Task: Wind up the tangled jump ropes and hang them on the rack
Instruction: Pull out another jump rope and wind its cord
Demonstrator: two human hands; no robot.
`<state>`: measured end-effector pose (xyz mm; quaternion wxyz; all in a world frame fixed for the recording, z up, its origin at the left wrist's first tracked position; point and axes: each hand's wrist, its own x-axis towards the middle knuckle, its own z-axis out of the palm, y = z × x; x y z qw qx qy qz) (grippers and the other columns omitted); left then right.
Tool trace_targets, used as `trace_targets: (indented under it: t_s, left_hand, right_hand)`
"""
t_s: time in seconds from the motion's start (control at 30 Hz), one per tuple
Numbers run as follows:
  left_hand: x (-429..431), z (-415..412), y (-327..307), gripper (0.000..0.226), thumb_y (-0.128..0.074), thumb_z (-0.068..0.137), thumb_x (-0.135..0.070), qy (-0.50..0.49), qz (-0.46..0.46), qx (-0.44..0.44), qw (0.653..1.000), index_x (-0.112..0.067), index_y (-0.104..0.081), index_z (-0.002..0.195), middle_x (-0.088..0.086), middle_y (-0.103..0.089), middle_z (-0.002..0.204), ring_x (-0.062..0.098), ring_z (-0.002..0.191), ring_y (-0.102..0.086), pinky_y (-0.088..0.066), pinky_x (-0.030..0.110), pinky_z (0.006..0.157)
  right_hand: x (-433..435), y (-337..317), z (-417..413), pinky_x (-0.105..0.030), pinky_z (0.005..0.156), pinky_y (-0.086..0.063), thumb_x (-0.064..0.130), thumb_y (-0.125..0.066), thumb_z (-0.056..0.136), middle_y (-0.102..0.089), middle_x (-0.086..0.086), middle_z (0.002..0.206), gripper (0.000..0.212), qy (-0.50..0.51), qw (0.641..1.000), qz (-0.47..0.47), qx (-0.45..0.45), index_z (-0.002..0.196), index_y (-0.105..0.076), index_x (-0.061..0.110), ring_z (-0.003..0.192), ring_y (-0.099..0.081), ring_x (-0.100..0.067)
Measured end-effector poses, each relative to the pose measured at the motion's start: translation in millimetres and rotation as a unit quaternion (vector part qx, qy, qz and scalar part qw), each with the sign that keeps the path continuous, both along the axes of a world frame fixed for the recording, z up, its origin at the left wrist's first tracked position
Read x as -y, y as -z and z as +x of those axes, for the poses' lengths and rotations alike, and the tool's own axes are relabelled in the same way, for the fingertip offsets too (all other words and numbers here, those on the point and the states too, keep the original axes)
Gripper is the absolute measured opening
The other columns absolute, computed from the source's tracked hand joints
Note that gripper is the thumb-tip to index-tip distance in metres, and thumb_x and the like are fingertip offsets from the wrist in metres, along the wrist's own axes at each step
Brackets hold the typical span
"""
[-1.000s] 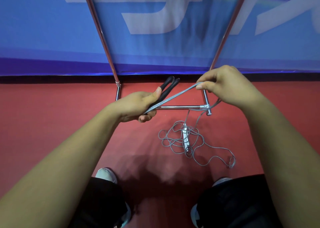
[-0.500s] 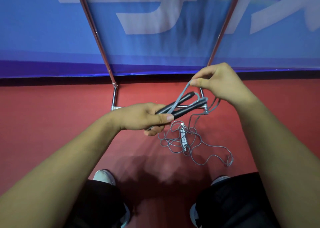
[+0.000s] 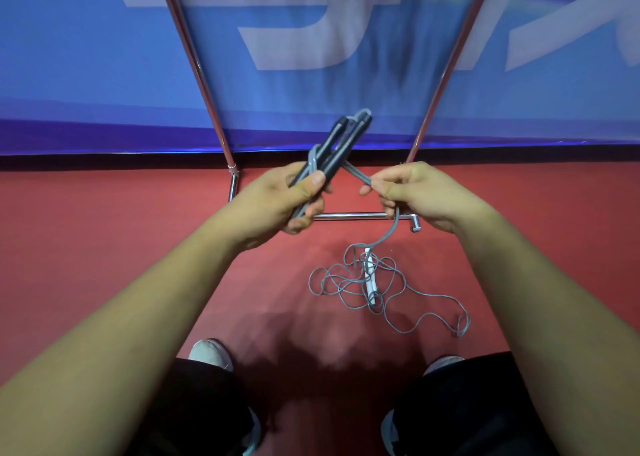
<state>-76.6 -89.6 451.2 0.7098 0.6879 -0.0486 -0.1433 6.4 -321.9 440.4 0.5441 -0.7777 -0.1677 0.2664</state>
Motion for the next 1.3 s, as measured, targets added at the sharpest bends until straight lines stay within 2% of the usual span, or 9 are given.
trace_targets:
  t_s: [0.17,0.27,0.43,0.6,0.73,0.83,0.97,1.2,1.3]
  left_hand:
    - [-13,6,-5,0.034,-0.051,0.104,-0.019,-0.090,-0.015,0.041,0.995,-0.031,-0.041,0.134,0.008,-0.044,0.074,0.015,0.055,-0.037,-0.028,0.023,0.048]
    - [-22,8,-8,0.016,-0.057,0.100,-0.024,-0.100,0.012,0.050,0.994,-0.025,-0.049,0.114,0.008,-0.054,0.074,0.017,0.051,-0.037,-0.027,0.026,0.050]
    - [-34,13,-7,0.013,-0.056,0.100,-0.018,-0.150,0.031,0.056,0.987,-0.018,-0.044,0.096,0.010,-0.060,0.078,0.020,0.050,-0.043,-0.031,0.026,0.050]
    - [-42,20,-3,0.016,-0.058,0.100,-0.010,-0.261,0.031,0.033,0.964,-0.012,-0.042,0.101,0.009,-0.063,0.073,0.020,0.049,-0.044,-0.034,0.027,0.048]
    - [-49,24,-1,0.023,-0.063,0.098,-0.012,-0.317,0.046,0.025,0.947,-0.017,-0.041,0.093,0.009,-0.062,0.072,0.020,0.049,-0.047,-0.037,0.027,0.049]
    - [-58,26,8,0.027,-0.071,0.092,-0.026,-0.275,0.268,0.074,0.920,-0.018,-0.047,0.102,0.013,-0.066,0.080,0.025,0.060,-0.057,-0.043,0.032,0.061]
    - [-51,26,13,0.042,-0.074,0.089,-0.034,-0.185,0.514,0.130,0.827,-0.009,-0.056,0.117,0.017,-0.066,0.099,0.038,0.096,-0.060,-0.032,0.033,0.069]
    - [-22,18,29,0.038,-0.074,0.083,-0.049,0.061,0.596,0.073,0.797,-0.019,-0.056,0.097,0.001,-0.054,0.081,0.035,0.092,-0.061,-0.048,0.040,0.072]
    - [3,10,33,0.042,-0.071,0.083,-0.055,0.163,0.585,0.090,0.789,-0.018,-0.058,0.099,-0.001,-0.056,0.081,0.033,0.093,-0.060,-0.044,0.035,0.070]
  right_hand:
    - [-5,-1,-5,-0.021,0.053,-0.037,0.013,-0.051,0.103,-0.038,0.001,0.060,0.021,-0.019,0.999,0.002,-0.027,0.102,-0.070,0.007,0.052,-0.034,-0.011]
    - [-1,-3,-4,-0.023,0.053,-0.034,0.013,-0.054,0.101,-0.041,0.002,0.058,0.017,-0.011,0.999,-0.009,-0.030,0.097,-0.067,0.003,0.049,-0.034,-0.010]
    - [0,-7,-11,-0.017,0.056,-0.046,0.013,-0.053,0.102,-0.048,0.003,0.058,0.016,-0.049,0.997,-0.063,-0.013,0.093,-0.066,0.012,0.061,-0.063,-0.017]
    - [-5,-16,-17,-0.023,0.047,-0.033,0.009,-0.053,0.101,-0.048,-0.001,0.060,0.011,-0.008,0.998,-0.008,-0.062,0.092,-0.058,0.006,0.043,-0.037,-0.009]
    - [-12,-26,-26,-0.023,0.047,-0.040,0.011,-0.054,0.101,-0.049,0.001,0.055,0.015,-0.041,0.997,-0.068,0.001,0.093,-0.065,0.006,0.047,-0.044,-0.012]
    - [-18,-34,-33,-0.022,0.047,-0.035,0.011,-0.052,0.102,-0.041,0.000,0.054,0.019,-0.053,0.996,-0.064,0.023,0.092,-0.068,0.004,0.048,-0.036,-0.012]
    - [-27,-51,-41,-0.020,0.048,-0.030,0.014,-0.062,0.096,-0.045,0.003,0.053,0.017,-0.064,0.991,-0.068,0.097,0.086,-0.073,0.005,0.048,-0.035,-0.007]
    - [-31,-55,-40,-0.012,0.047,-0.030,0.015,-0.074,0.087,-0.051,0.013,0.044,0.010,-0.001,0.978,-0.092,0.185,0.080,-0.074,0.008,0.043,-0.041,-0.003]
    - [-31,-56,-35,-0.021,0.062,-0.043,0.019,-0.073,0.086,-0.070,0.007,0.068,0.008,0.013,0.958,-0.135,0.254,0.082,-0.077,0.014,0.065,-0.059,-0.004]
